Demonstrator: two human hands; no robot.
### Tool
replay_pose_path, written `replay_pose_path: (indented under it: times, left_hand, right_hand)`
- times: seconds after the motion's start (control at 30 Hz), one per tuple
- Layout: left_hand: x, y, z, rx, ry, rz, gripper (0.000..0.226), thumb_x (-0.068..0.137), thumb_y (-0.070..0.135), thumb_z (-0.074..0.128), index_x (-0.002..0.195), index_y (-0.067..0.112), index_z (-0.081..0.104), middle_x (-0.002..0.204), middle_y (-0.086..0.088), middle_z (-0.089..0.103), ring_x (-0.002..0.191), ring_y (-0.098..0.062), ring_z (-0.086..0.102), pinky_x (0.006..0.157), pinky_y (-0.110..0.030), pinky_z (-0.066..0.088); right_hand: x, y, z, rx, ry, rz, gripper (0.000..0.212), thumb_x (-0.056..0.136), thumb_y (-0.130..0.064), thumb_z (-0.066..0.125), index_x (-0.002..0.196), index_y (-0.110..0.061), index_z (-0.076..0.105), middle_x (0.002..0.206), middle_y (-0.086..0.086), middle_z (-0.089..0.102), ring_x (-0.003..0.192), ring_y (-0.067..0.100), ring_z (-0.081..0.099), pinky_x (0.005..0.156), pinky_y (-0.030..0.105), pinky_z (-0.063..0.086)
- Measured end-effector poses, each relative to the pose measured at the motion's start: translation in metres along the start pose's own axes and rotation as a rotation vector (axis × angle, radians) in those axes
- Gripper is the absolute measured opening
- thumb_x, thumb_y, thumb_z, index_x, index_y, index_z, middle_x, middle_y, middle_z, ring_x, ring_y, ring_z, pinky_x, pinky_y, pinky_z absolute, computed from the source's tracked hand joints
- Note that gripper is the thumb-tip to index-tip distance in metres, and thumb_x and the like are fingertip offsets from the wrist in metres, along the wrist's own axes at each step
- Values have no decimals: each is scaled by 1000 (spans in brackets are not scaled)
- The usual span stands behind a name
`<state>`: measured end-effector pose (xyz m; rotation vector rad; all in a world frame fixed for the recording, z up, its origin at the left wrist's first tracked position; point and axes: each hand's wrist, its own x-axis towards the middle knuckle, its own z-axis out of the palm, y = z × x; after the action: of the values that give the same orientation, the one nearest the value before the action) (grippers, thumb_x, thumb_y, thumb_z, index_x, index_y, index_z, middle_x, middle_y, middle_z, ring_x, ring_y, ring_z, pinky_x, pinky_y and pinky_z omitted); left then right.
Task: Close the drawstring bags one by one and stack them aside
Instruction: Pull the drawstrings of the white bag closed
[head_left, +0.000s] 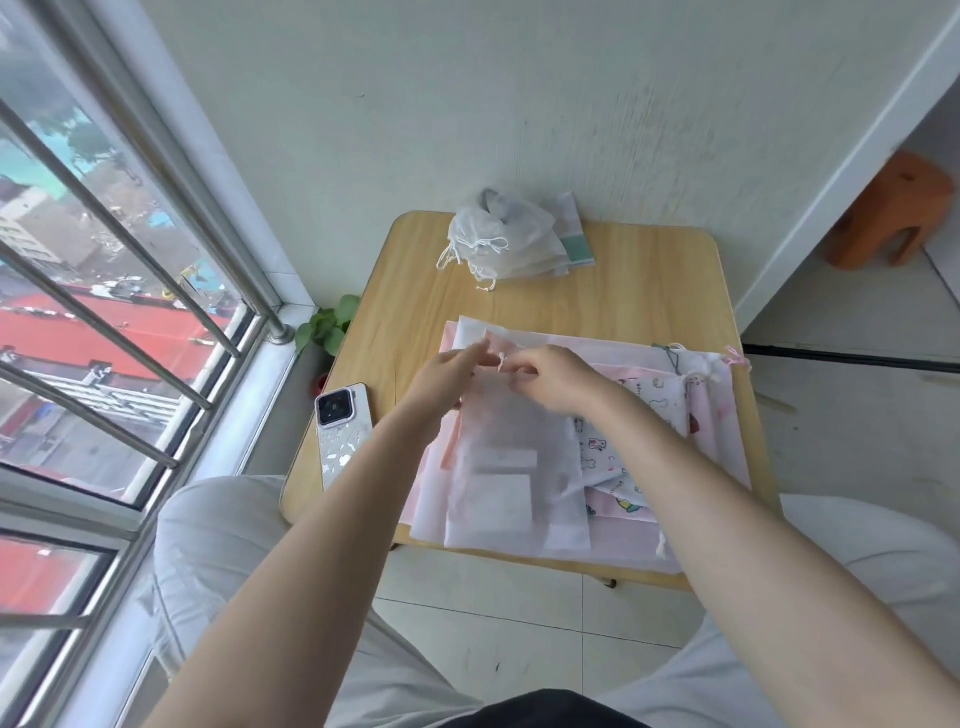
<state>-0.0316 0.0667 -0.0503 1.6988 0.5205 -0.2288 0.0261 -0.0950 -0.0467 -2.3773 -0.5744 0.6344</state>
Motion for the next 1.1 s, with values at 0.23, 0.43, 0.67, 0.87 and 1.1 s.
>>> replay_pose_path:
  times: [0.23,0.43,0.67,0.87,1.1]
  left_hand:
    - [11,-10,-12,-902,-71,-104,25,98,16,48,74,12,53,68,-3,62,64,-19,64,71,-30,47]
    - [17,-24,-13,-1115,5,-147,29,103,16,41,74,13,45,51,2,42,47,-15,49,71,-30,48]
    - [25,-30,-25,-1230,274,-170,37,105,13,33,69,14,37,45,3,28,36,-12,26,52,-23,43]
    - [19,-32,-17,-446,446,-125,31,100,22,41,71,15,47,57,2,39,47,-13,33,44,-23,31]
    - [13,-40,-22,436,566,109,27,104,25,37,95,4,51,85,-9,55,75,-28,49,63,-34,33]
  right_hand:
    - [-2,6,8,134,119,37,21,82,-35,75,99,-24,70,79,-17,50,83,12,51,68,26,41]
    - [-11,27,6,179,180,199,54,73,-62,72,64,-14,51,64,-5,51,61,15,50,58,29,35]
    - [-19,37,-11,524,376,437,31,84,-35,49,63,-20,32,59,-3,29,52,17,28,53,29,22]
    - [-17,42,1,1206,247,448,37,95,-26,54,65,-19,34,51,-5,26,37,8,20,36,21,14]
    - [-19,54,-5,1812,476,543,40,104,-22,37,65,-18,29,40,-7,26,29,8,23,32,19,18]
